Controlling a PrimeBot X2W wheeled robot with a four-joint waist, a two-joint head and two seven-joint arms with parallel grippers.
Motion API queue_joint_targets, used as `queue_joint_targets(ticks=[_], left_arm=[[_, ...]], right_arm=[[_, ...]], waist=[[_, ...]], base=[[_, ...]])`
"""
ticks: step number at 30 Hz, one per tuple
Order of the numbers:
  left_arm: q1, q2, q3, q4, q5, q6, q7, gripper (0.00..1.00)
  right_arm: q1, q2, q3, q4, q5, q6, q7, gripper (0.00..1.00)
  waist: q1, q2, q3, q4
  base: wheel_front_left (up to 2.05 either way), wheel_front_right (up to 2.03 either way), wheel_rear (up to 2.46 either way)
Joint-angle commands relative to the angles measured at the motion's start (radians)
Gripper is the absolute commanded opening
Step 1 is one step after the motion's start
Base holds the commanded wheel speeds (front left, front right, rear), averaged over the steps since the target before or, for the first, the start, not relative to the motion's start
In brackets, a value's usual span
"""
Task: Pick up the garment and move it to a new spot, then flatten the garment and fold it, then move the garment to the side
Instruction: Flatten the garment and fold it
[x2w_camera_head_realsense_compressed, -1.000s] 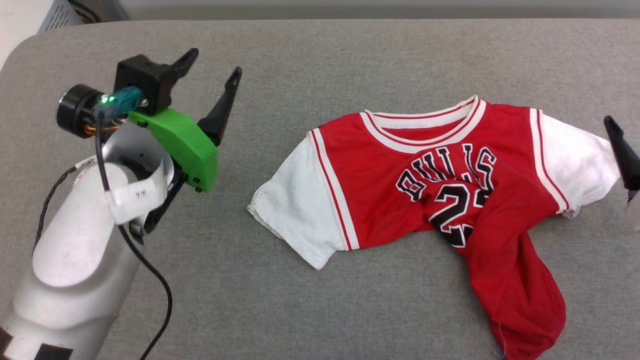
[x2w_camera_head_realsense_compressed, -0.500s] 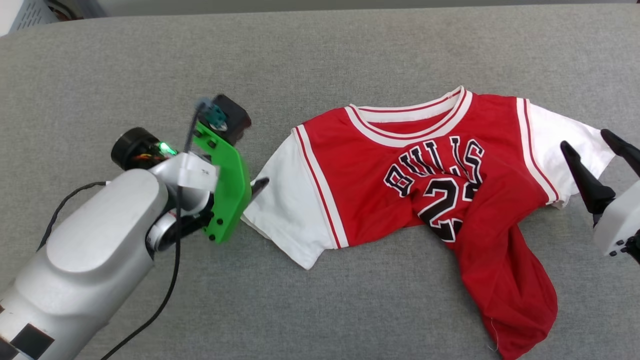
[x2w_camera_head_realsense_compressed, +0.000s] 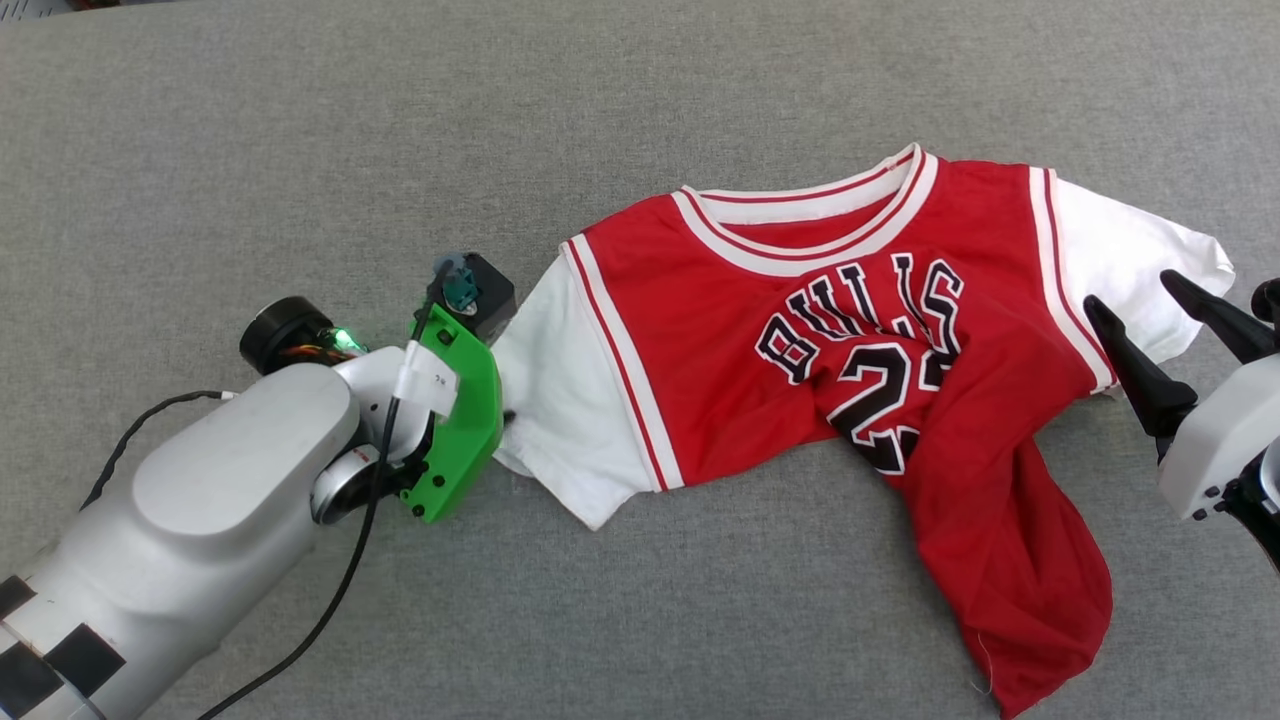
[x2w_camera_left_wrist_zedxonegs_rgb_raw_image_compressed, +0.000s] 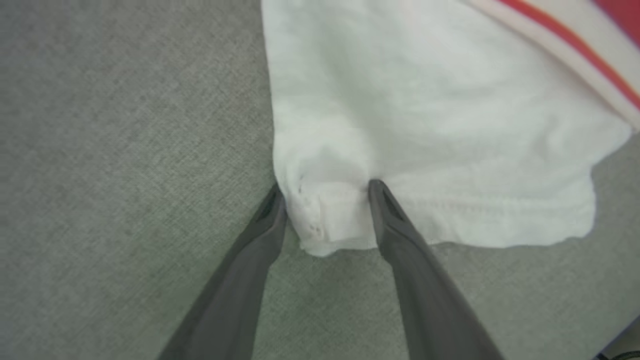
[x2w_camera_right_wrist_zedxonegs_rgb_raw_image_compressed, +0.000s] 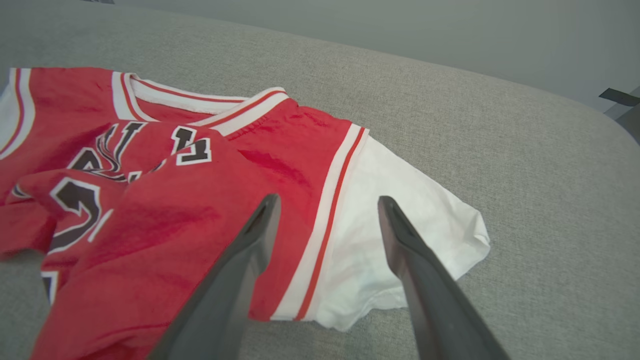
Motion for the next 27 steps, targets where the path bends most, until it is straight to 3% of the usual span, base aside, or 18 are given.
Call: queue_joint_targets(ticks=[1,7,14,20,27], left_arm=[[0.020,0.002,-0.036,0.032,-0.008,-0.002,-0.018,0.00],[0.001,0.042,0.033,0.042,-0.032,0.003,-0.208,0.00],[0.020,0.119,0.116,-0.015,-0.056,0.042,-0.334,0.00],[0.037,0.186,0.158,-0.106,-0.057,0.098,-0.380,0.00],[0.035,0.199,0.169,-0.197,-0.037,0.149,-0.392,0.00]], right_arm=[[-0.019,-0.007,-0.001,0.005,0.011,-0.001,-0.010,1.00],[-0.027,-0.047,-0.058,0.012,0.043,-0.001,-0.024,1.00],[-0.053,-0.136,-0.113,-0.030,0.081,-0.001,0.049,1.00],[-0.124,-0.212,-0.079,-0.040,0.139,-0.001,0.217,1.00],[-0.258,-0.265,0.022,0.066,0.195,-0.001,0.490,1.00]], waist=[[0.0000,-0.0001,-0.004,0.002],[0.0000,-0.0001,-0.032,0.022],[0.0000,-0.0001,-0.034,0.052],[0.0000,-0.0001,-0.001,0.076],[0.0000,-0.0001,0.053,0.105]], base=[[0.00,0.00,0.00],[0.00,0.00,0.00],[0.00,0.00,0.00],[0.00,0.00,0.00],[0.00,0.00,0.00]])
